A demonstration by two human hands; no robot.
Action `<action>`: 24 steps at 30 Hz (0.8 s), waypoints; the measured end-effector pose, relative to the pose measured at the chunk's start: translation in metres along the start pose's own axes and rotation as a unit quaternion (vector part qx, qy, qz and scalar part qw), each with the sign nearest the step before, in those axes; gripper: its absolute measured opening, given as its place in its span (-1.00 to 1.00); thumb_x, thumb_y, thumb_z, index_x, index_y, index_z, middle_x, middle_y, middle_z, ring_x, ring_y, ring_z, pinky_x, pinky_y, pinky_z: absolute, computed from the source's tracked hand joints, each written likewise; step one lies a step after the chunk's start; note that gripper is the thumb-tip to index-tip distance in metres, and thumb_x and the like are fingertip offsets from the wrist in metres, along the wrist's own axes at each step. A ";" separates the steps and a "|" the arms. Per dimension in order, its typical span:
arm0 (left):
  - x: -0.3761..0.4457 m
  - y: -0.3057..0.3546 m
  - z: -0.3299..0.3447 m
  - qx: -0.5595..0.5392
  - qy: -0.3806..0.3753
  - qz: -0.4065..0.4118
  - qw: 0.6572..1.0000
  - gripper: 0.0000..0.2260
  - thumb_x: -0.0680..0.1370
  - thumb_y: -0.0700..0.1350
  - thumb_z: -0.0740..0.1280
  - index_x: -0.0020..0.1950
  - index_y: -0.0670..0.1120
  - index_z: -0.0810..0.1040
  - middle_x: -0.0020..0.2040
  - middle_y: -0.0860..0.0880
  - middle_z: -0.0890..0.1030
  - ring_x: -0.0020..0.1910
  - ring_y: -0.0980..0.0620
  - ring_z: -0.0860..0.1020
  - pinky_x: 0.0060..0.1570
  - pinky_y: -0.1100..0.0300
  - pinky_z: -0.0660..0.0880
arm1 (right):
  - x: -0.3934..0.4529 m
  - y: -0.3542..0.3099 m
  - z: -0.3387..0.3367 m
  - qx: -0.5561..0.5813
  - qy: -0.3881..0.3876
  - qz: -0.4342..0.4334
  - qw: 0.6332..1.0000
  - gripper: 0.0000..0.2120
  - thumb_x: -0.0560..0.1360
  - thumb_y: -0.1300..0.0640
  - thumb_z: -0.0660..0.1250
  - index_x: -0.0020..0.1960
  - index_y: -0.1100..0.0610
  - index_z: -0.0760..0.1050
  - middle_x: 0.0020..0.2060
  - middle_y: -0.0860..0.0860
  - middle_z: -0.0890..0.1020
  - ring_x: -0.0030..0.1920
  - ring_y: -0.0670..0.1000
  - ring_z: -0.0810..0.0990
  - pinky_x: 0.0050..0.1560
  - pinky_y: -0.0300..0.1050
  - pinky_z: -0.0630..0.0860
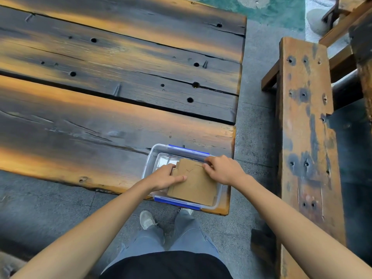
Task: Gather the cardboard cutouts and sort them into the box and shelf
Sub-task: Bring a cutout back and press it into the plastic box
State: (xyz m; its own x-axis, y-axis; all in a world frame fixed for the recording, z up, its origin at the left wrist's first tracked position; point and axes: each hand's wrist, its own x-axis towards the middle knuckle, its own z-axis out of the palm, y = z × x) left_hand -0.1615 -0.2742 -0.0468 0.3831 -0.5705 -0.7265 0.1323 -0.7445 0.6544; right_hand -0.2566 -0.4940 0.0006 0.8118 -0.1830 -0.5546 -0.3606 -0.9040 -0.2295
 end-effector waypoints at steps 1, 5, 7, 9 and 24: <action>-0.001 -0.002 0.000 0.004 -0.004 0.001 1.000 -0.40 0.44 0.21 0.44 0.37 -0.06 0.41 0.23 0.00 0.60 0.07 0.12 0.61 0.06 0.16 0.58 | 0.000 0.002 -0.001 0.012 -0.002 0.003 1.000 -0.60 0.62 -0.18 0.12 0.27 -0.02 0.57 0.08 0.07 0.72 0.10 0.21 0.66 0.07 0.09 0.58; -0.003 -0.002 0.002 -0.011 -0.016 -0.004 1.000 -0.40 0.47 0.16 0.44 0.41 -0.08 0.39 0.21 -0.03 0.61 0.10 0.04 0.63 0.04 0.14 0.60 | 0.001 0.006 -0.005 0.044 -0.030 -0.017 0.998 -0.57 0.60 -0.24 0.15 0.29 -0.05 0.59 0.11 0.04 0.73 0.13 0.14 0.66 0.10 0.04 0.58; -0.004 -0.001 0.004 -0.032 -0.021 -0.008 0.999 -0.41 0.46 0.14 0.46 0.40 -0.07 0.41 0.19 -0.03 0.63 0.08 0.03 0.65 0.02 0.12 0.62 | -0.001 0.006 -0.006 0.048 -0.056 -0.039 0.997 -0.54 0.60 -0.23 0.15 0.35 -0.04 0.57 0.15 0.04 0.72 0.17 0.13 0.64 0.13 0.05 0.58; -0.005 0.001 0.004 -0.048 -0.011 -0.009 0.999 -0.43 0.43 0.16 0.47 0.35 -0.01 0.43 0.16 0.01 0.64 0.06 0.05 0.65 0.07 0.07 0.62 | -0.005 0.007 -0.003 0.042 -0.066 -0.054 0.995 -0.50 0.60 -0.21 0.16 0.43 -0.01 0.51 0.15 0.06 0.71 0.23 0.14 0.58 0.17 0.09 0.55; -0.004 0.038 0.008 0.221 -0.017 -0.082 0.972 -0.41 0.28 0.45 0.39 -0.02 -0.01 0.48 -0.11 0.01 0.57 -0.19 0.04 0.54 -0.35 0.22 0.41 | 0.002 -0.020 0.017 0.064 -0.145 -0.066 0.985 -0.19 0.51 -0.32 0.32 0.59 0.10 0.22 0.47 0.15 0.46 0.44 0.19 0.45 0.41 0.07 0.41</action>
State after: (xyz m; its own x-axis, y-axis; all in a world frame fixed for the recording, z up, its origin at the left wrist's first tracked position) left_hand -0.1653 -0.3030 -0.0207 0.3582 -0.4367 -0.8252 -0.2188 -0.8985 0.3806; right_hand -0.2555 -0.4701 -0.0092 0.6975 0.0677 -0.7133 -0.3305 -0.8529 -0.4041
